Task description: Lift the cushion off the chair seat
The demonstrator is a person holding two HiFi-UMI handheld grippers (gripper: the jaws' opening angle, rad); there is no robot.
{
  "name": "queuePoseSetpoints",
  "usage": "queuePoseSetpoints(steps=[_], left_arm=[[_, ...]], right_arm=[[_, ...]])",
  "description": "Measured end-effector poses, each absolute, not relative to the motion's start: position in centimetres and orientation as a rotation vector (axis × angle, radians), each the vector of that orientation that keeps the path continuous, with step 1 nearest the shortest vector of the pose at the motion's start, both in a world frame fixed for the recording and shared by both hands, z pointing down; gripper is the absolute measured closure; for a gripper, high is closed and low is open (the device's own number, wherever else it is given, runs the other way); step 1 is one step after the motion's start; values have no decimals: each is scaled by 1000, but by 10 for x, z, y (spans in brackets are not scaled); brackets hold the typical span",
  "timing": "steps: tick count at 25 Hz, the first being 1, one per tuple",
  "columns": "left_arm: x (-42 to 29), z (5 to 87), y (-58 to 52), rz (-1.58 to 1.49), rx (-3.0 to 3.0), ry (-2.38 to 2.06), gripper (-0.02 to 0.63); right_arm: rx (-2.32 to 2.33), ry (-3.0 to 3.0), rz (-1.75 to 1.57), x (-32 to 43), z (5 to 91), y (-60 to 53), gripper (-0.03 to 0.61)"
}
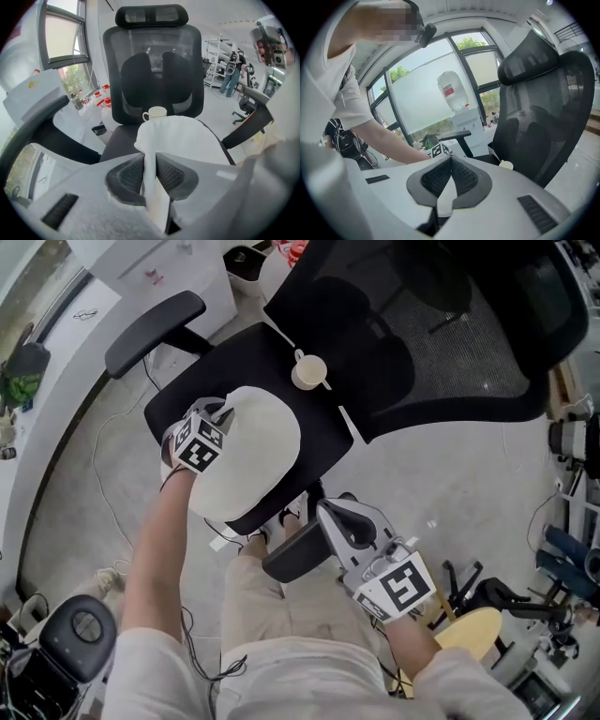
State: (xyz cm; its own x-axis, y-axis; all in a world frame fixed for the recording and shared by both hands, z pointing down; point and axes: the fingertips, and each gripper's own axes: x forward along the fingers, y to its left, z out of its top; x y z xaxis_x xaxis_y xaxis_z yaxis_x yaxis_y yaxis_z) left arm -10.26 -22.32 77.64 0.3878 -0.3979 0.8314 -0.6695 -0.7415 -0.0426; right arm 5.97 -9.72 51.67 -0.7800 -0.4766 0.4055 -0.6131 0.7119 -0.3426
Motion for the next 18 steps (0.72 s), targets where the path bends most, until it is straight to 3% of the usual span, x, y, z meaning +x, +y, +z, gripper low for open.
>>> queuePoseSetpoints(steps=[18], left_arm=[[-164, 649, -159, 1091, 2357, -1199, 549]], right_arm=[[914, -2718, 452, 25, 404, -82, 575]])
